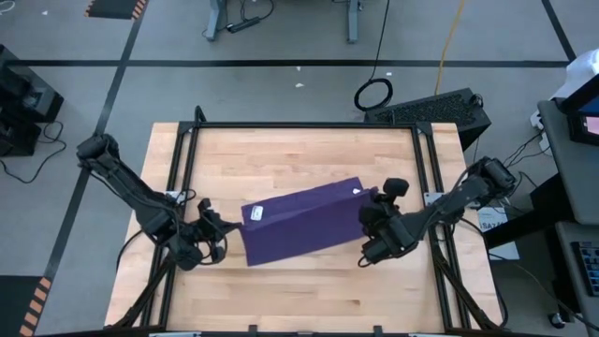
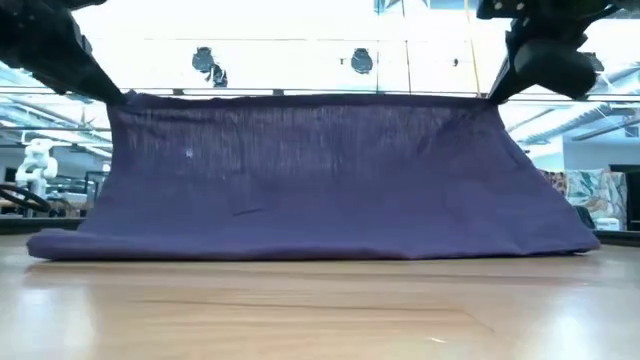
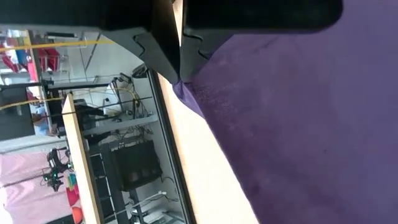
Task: Roll towel
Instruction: Roll the purple towel
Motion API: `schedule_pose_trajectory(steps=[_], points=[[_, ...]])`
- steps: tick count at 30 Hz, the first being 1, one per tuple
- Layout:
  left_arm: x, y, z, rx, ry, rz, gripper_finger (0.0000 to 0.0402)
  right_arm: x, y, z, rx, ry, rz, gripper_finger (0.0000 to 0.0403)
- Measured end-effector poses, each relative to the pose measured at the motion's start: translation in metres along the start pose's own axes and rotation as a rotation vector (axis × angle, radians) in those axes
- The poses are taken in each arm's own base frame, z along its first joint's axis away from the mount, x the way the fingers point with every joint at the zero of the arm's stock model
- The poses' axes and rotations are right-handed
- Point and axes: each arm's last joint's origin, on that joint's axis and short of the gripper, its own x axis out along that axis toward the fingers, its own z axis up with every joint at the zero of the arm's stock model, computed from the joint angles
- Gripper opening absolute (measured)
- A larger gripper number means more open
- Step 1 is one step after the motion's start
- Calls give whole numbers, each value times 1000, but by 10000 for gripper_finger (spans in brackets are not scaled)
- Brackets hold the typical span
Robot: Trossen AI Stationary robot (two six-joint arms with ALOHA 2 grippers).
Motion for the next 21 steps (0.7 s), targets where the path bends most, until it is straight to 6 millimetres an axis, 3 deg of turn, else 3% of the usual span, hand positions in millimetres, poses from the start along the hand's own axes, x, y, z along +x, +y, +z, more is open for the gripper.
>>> schedule_pose_trajectory(steps=[8, 21], points=[[10, -1, -4, 3, 19, 45, 4, 7, 1, 7, 50, -4, 18, 0], [48, -4, -19, 95, 92, 235, 4, 15, -1, 12, 101, 17, 19, 0]])
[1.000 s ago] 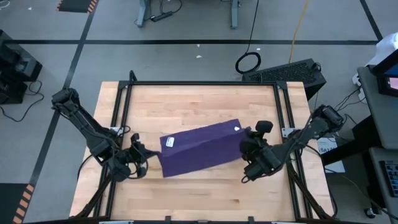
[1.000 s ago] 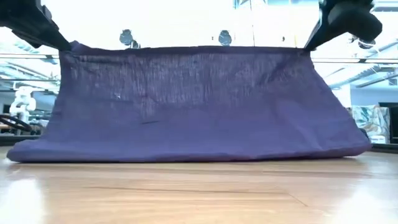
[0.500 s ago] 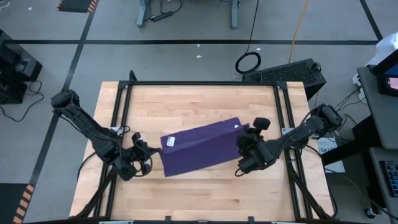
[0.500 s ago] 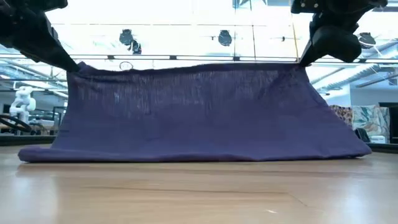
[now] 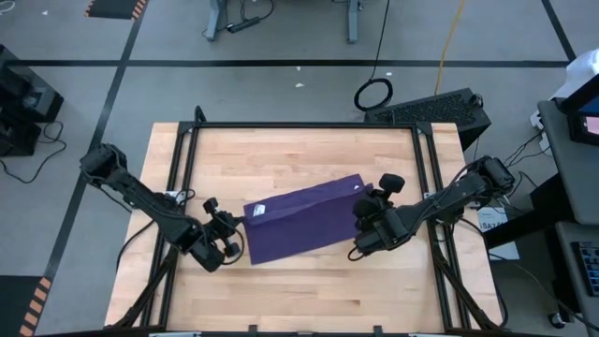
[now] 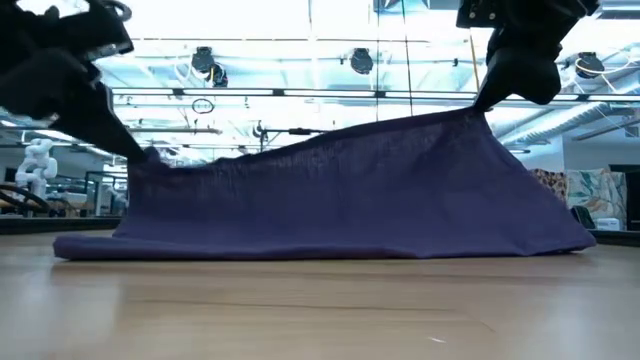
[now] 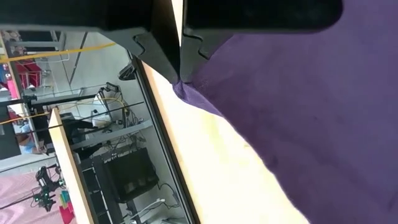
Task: Roll towel
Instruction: Roll the purple towel
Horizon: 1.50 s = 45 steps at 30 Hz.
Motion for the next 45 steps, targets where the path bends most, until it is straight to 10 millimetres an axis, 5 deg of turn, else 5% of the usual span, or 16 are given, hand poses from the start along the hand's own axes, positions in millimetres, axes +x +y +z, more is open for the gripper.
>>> schedule_pose_trajectory(steps=[12, 26, 45], points=[[22, -4, -5, -13, 1, 118, 17, 0, 2, 2, 23, -11, 12, 0], [22, 1, -3, 6, 19, 154, 195, 0, 2, 2, 19, -4, 23, 0], [19, 0, 3, -46, -30, 128, 171, 4, 1, 3, 28, 19, 24, 0]])
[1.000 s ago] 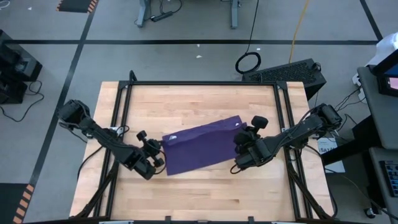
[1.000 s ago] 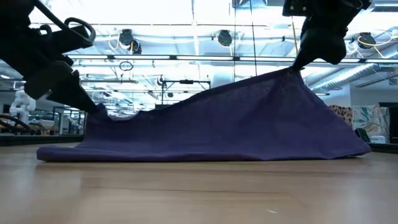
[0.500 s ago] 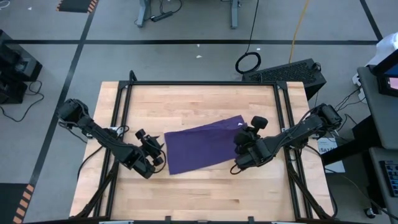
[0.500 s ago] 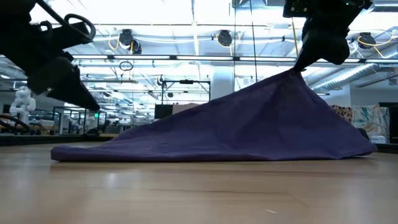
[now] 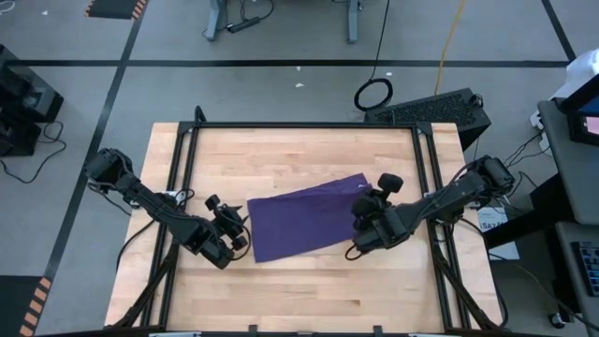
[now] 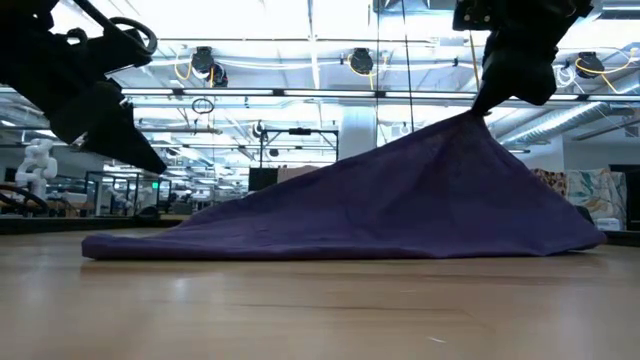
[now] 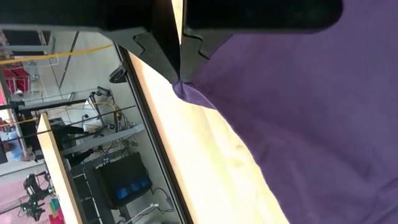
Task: Roll towel
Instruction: Roll the purple towel
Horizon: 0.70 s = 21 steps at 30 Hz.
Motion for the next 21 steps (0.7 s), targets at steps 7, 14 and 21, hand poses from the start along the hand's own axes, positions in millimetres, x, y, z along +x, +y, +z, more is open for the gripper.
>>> schedule_pose_trajectory(steps=[7, 14, 21], points=[[0, -10, 5, 9, -4, -97, 170, 8, -4, 3, 22, 26, -20, 0], [-1, -13, 7, 26, -10, -128, 170, 21, -7, 4, 37, 73, -28, 0], [-1, -13, 7, 27, -5, -131, 170, 53, 0, -16, 20, 128, -64, 0]])
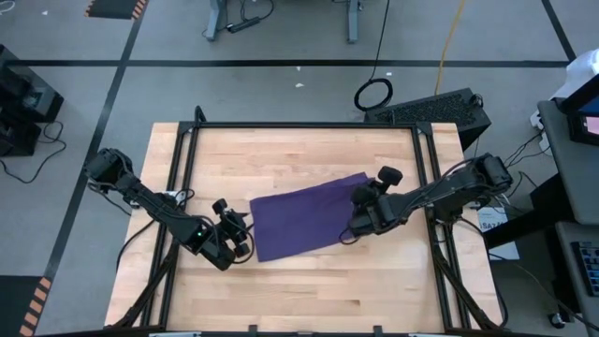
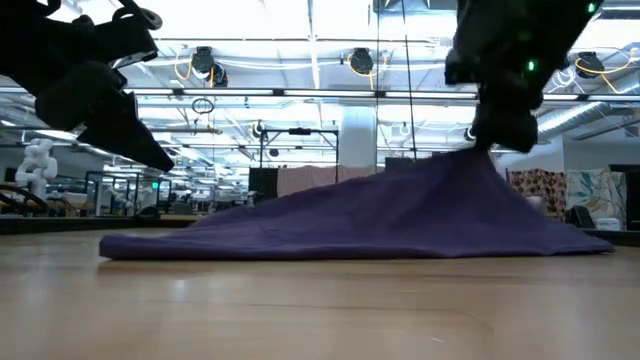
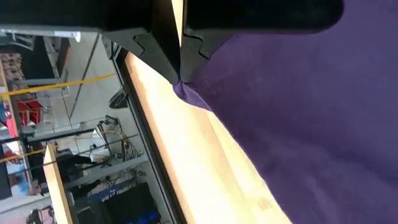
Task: Roll towel
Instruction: Roll the purple towel
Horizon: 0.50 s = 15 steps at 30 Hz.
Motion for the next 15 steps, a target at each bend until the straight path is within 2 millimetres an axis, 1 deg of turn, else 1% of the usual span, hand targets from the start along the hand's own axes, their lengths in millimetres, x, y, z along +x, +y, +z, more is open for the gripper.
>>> schedule_pose_trajectory(steps=[3, 6, 11, 15], points=[[0, 0, 0, 1, 3, -2, 170, 12, 2, -6, 7, 0, -34, 5], [0, 0, 0, 1, 3, -1, 170, 21, 3, -9, 15, 1, -53, 23], [0, 0, 0, 0, 3, -2, 170, 29, 0, -9, 56, 20, -65, 72], [0, -1, 0, -7, -1, -7, 170, 27, -4, -6, 89, 30, -73, 120]])
